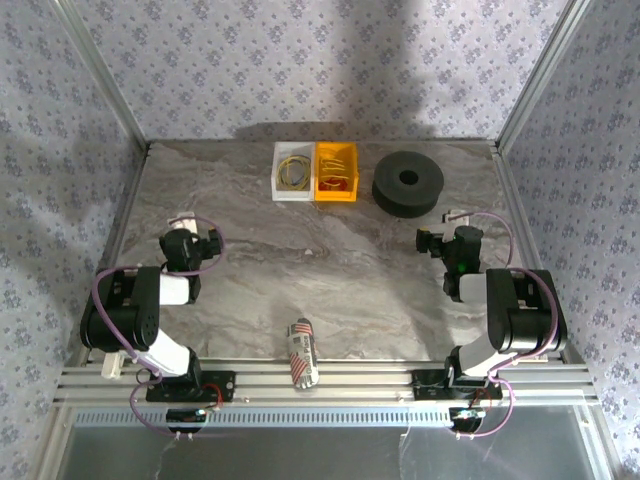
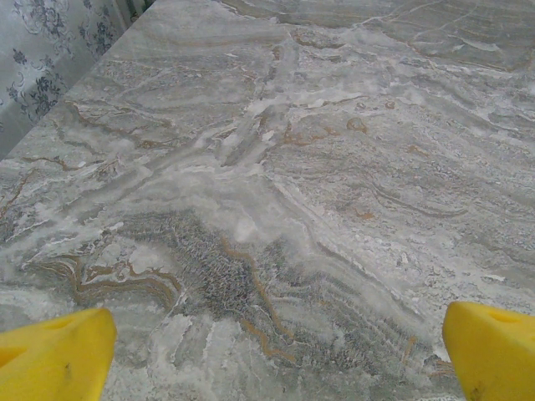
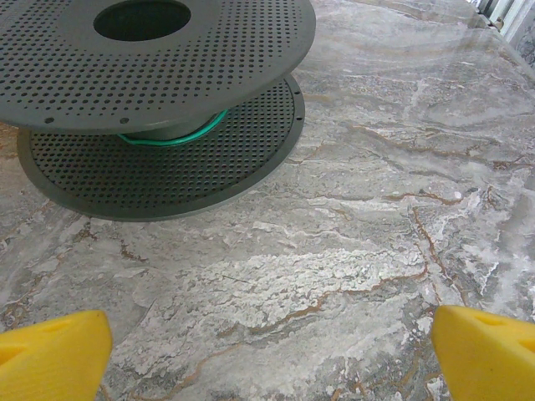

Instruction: Wrap the cables

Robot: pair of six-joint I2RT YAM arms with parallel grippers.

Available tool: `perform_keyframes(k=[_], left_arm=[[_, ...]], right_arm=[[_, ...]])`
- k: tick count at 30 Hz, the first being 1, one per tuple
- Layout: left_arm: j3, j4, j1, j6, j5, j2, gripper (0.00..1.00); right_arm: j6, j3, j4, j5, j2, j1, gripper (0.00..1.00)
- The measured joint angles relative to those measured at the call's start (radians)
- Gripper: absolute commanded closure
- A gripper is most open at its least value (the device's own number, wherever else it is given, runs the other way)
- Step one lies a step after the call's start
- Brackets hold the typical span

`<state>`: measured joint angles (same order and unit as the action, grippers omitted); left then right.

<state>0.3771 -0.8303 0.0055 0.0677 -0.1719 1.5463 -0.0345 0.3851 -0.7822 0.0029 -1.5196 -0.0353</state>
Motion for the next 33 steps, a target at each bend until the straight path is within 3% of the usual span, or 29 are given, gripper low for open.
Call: perform_keyframes(k=[16, 20, 23, 27, 33], left_arm=[[0.000, 0.000, 0.000, 0.000, 0.000, 0.000, 0.02], [0.010, 0.034, -0.013, 0.000, -0.032, -0.009, 0.04], [0.111, 0.269, -0.031, 0.014, -0.072, -0.067, 0.05], [0.413, 0.648, -0.042, 0.088, -0.078, -0.085, 0.00], [0.765, 1.155, -0.064, 0.135, -0.031, -0.005, 0.00]], right_arm=[[0.000, 0.000, 0.000, 0.000, 0.000, -0.005, 0.00], [0.016, 0.054, 0.157, 0.008, 0.050, -0.010, 0.00], [0.030, 0.150, 0.323, 0.006, 0.130, -0.023, 0.00], [0.071, 0.248, 0.489, -0.047, 0.215, -0.052, 0.00], [0.187, 0.516, 0.745, -0.223, 0.056, -0.149, 0.00]])
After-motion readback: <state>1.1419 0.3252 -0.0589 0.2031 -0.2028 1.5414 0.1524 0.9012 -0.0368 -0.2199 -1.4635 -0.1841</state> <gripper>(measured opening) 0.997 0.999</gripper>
